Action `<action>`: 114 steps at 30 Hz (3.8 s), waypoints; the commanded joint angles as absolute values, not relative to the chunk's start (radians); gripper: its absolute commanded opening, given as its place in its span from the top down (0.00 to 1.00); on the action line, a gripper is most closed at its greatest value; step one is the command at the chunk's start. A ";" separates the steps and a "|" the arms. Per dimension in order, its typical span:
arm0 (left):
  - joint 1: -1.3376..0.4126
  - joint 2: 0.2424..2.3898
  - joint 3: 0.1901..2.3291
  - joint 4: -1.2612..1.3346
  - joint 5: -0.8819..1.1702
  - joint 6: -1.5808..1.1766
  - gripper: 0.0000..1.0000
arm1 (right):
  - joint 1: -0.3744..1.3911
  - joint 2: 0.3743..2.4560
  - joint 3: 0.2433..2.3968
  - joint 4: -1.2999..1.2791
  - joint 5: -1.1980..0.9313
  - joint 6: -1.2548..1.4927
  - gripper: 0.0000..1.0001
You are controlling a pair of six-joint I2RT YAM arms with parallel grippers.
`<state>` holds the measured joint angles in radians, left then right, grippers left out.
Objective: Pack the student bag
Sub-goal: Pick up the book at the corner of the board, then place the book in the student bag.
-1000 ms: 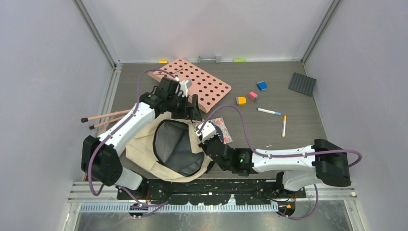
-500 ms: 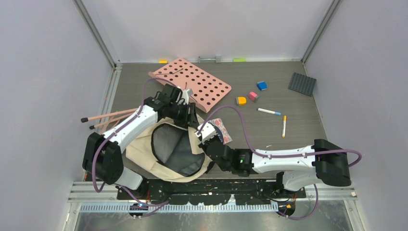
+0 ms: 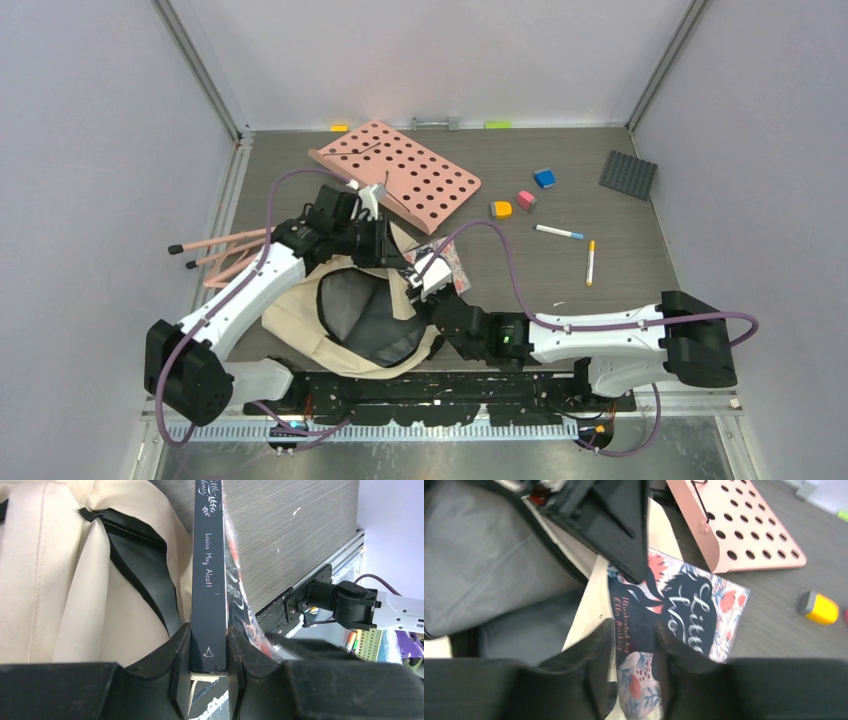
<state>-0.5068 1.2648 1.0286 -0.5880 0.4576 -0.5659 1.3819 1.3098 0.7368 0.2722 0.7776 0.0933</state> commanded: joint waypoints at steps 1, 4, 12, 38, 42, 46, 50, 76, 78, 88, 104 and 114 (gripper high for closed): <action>-0.516 1.156 1.038 -0.613 0.462 -0.537 1.00 | 1.367 1.258 0.788 0.209 0.907 0.142 0.46; -0.515 1.118 1.051 -0.620 0.418 -0.484 1.00 | 1.362 1.194 0.813 0.128 0.932 0.178 0.08; -0.514 0.996 1.046 -0.576 0.537 -0.350 1.00 | 1.140 0.904 0.766 -0.126 0.597 0.296 0.05; -0.514 0.762 1.050 -0.433 0.858 -0.355 1.00 | 0.872 0.629 0.694 -0.225 -0.032 0.351 0.01; -0.514 0.760 1.063 -0.434 0.903 -0.357 1.00 | 0.862 0.638 0.693 -0.170 -0.126 0.360 0.01; -0.514 0.752 1.070 -0.429 0.931 -0.362 1.00 | 0.859 0.655 0.700 -0.101 -0.213 0.372 0.01; -0.514 0.745 1.078 -0.424 0.943 -0.370 1.00 | 0.859 0.654 0.700 -0.057 -0.237 0.379 0.02; -0.526 0.862 0.992 -0.754 0.302 -0.124 0.09 | 0.858 0.510 0.613 0.034 0.114 0.527 1.00; -0.537 0.864 0.966 -0.753 0.331 -0.125 0.07 | 0.857 0.508 0.608 0.048 0.146 0.524 1.00; -0.571 0.897 0.858 -0.735 0.274 -0.189 0.01 | 0.859 0.526 0.608 0.061 0.180 0.519 1.00; -0.714 1.114 0.900 -0.602 0.138 -0.325 0.00 | 0.858 0.549 0.607 0.057 0.216 0.512 1.00; -0.726 1.108 1.057 -0.765 -0.159 -0.282 0.99 | 0.858 0.511 0.671 -0.194 0.451 0.603 0.99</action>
<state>-0.7250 1.1713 0.9668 -0.7300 -0.0154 -0.3115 0.8616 0.5491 0.5892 -0.1581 0.2874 0.5232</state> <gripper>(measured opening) 0.084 0.320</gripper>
